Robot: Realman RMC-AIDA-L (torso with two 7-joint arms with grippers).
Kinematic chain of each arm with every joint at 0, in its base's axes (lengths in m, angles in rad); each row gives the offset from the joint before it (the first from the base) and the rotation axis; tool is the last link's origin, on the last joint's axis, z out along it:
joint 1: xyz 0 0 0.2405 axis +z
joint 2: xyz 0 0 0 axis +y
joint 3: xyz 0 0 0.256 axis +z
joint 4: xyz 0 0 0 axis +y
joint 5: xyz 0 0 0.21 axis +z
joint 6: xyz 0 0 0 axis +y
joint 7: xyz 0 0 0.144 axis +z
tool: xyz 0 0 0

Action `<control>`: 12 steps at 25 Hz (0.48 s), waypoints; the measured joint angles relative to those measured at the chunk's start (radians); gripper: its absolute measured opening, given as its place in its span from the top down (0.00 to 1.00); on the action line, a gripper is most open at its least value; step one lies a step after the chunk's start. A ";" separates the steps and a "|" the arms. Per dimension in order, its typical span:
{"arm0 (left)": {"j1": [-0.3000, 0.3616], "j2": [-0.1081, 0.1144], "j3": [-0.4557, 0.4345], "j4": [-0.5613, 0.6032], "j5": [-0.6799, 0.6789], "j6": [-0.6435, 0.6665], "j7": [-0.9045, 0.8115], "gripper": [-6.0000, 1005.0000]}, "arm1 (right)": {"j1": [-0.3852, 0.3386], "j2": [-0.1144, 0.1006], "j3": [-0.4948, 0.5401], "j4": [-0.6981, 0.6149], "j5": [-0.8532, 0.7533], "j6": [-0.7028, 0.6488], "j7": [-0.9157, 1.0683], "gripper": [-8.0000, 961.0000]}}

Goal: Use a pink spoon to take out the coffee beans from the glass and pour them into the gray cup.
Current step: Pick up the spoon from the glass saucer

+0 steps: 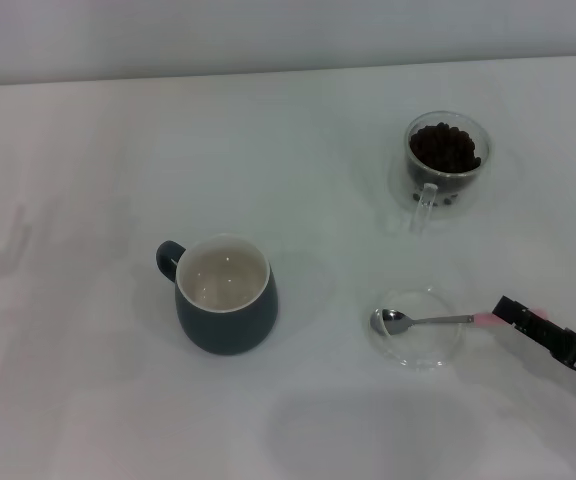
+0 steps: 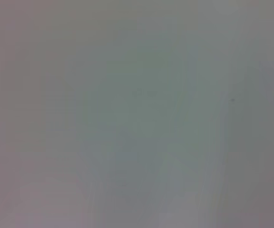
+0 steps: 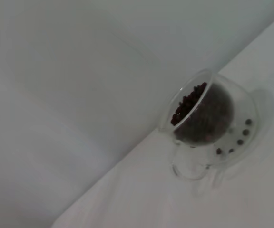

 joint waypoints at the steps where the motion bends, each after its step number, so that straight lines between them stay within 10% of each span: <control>1: 0.001 0.000 0.000 0.000 0.000 0.000 0.000 0.17 | 0.001 -0.001 0.000 -0.001 -0.001 0.005 0.002 0.46; 12: 0.001 0.000 0.000 0.006 -0.002 0.000 0.000 0.17 | 0.001 0.001 -0.006 -0.002 -0.003 -0.008 0.004 0.47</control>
